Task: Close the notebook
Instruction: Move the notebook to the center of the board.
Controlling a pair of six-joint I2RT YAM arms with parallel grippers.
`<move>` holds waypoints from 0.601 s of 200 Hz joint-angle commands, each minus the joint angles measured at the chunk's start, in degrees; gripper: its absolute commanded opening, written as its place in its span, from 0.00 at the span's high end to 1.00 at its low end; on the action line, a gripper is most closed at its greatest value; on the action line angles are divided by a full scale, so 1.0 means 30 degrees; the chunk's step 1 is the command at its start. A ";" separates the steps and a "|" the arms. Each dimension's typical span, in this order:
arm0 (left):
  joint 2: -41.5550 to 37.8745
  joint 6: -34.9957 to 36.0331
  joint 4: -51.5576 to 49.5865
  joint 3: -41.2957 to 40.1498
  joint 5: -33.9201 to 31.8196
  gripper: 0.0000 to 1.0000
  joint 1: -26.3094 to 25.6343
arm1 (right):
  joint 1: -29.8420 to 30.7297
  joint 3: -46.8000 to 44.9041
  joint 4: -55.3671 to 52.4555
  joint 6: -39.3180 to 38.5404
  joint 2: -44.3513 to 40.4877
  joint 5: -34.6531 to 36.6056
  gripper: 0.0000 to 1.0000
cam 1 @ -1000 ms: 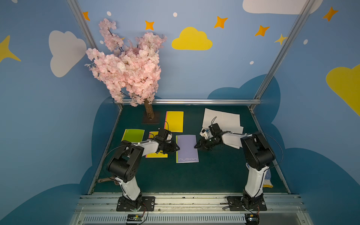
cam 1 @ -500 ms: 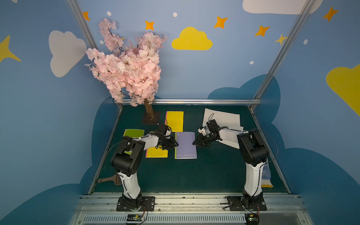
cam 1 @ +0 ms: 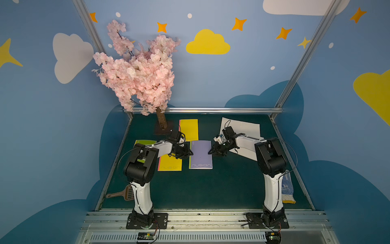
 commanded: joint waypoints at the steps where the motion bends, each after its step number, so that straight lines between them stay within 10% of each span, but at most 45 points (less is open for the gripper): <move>1: -0.0084 -0.0156 0.0711 -0.0226 0.1749 0.67 -0.0363 | 0.0377 0.0126 -0.0247 -0.0292 0.0505 -0.0379 0.66; 120: -0.2107 -0.0426 0.0627 -0.2885 0.0702 0.68 -0.0500 | 0.1434 -0.1728 0.0979 0.0294 -0.0411 -0.0433 0.66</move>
